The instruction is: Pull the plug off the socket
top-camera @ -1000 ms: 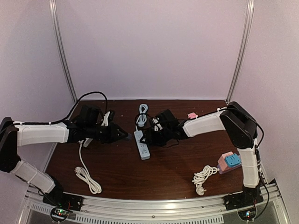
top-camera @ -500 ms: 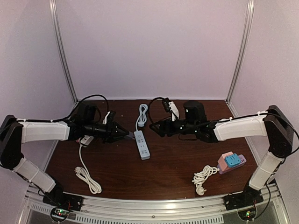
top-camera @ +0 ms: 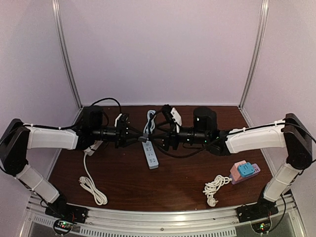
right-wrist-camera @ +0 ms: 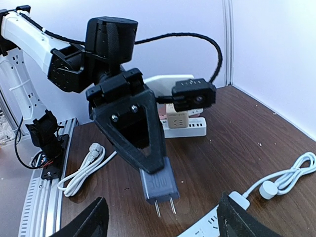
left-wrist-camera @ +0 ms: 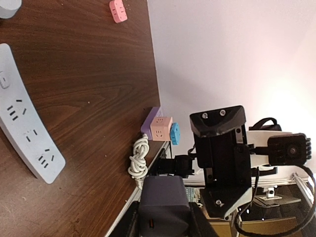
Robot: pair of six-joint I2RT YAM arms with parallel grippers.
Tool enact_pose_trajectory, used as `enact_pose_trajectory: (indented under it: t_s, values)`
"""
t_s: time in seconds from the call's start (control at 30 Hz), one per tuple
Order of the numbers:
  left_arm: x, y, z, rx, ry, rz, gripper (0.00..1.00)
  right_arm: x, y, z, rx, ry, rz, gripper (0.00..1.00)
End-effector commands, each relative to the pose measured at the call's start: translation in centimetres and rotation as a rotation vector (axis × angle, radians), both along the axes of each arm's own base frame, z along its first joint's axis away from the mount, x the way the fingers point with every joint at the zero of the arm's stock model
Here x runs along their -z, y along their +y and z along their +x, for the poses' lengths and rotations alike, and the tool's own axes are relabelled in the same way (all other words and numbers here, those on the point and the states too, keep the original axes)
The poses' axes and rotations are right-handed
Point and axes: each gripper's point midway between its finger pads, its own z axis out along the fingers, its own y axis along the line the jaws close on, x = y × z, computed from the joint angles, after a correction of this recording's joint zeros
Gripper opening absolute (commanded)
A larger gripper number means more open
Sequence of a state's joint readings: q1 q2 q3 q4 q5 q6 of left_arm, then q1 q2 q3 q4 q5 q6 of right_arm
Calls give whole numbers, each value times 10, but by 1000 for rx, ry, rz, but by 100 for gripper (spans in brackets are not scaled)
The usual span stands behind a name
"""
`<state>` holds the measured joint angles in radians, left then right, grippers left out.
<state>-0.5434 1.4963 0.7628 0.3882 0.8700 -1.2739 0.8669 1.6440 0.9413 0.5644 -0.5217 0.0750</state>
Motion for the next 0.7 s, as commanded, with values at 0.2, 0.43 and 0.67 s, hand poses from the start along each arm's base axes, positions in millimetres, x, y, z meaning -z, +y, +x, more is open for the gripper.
enact_pose_trajectory:
  t_s: [0.2,0.43,0.67]
  values:
    - [-42,-30,-10,105,-91,-172,2,-13,25,-12,-103,-51,-49,70]
    - [-47,-30,-13,112,-100,-199,1,-3,20,-12,-87,-52,-90,66]
    - [-49,-30,-15,126,-101,-212,2,-4,22,-16,-108,-33,-76,52]
